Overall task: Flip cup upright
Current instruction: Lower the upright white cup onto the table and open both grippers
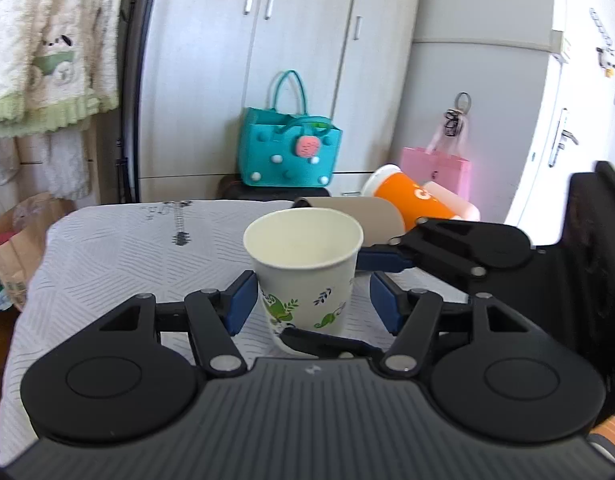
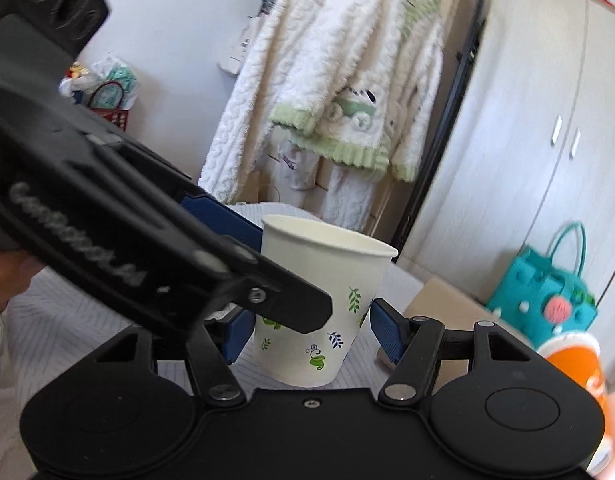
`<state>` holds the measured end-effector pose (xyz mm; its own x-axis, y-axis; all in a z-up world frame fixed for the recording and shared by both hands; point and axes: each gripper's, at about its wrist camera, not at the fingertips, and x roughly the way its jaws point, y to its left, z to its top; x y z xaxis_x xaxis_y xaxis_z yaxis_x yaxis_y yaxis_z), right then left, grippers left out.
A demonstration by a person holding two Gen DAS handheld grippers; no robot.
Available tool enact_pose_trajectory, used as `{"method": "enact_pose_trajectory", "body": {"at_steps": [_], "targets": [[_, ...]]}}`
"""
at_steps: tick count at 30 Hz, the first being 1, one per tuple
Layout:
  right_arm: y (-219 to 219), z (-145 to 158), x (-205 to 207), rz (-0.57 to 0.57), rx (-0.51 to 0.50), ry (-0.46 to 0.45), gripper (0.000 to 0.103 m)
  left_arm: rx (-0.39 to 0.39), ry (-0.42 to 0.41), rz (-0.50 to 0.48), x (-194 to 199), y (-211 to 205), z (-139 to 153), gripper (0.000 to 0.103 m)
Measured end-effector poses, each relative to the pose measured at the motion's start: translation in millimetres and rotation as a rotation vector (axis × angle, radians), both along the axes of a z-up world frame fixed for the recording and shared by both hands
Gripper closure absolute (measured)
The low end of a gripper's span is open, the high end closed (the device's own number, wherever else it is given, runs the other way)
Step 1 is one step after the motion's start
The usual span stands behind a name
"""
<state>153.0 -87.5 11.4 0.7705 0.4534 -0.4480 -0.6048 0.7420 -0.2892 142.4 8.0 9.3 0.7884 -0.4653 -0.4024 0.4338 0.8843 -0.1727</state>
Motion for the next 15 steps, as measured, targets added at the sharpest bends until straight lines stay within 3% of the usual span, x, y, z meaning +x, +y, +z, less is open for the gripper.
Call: {"method": "enact_pose_trajectory", "body": {"at_steps": [3,7,11,15], "targets": [[-5,0,6,-0.031,0.032,0.056,0.034,-0.003,0.02,-0.019,1,-7,-3,0.042],[-10,0,9,-0.053,0.055,0.09,0.034,-0.111,0.137,-0.029,11,-1,-11,0.042],[-13,-1,10,-0.046,0.066,0.108,0.033,-0.072,0.109,0.02,7,-4,-13,0.042],[-19,-1,4,-0.069,0.094,0.122,0.028,-0.085,0.116,0.016,3,-4,-11,0.04]]}}
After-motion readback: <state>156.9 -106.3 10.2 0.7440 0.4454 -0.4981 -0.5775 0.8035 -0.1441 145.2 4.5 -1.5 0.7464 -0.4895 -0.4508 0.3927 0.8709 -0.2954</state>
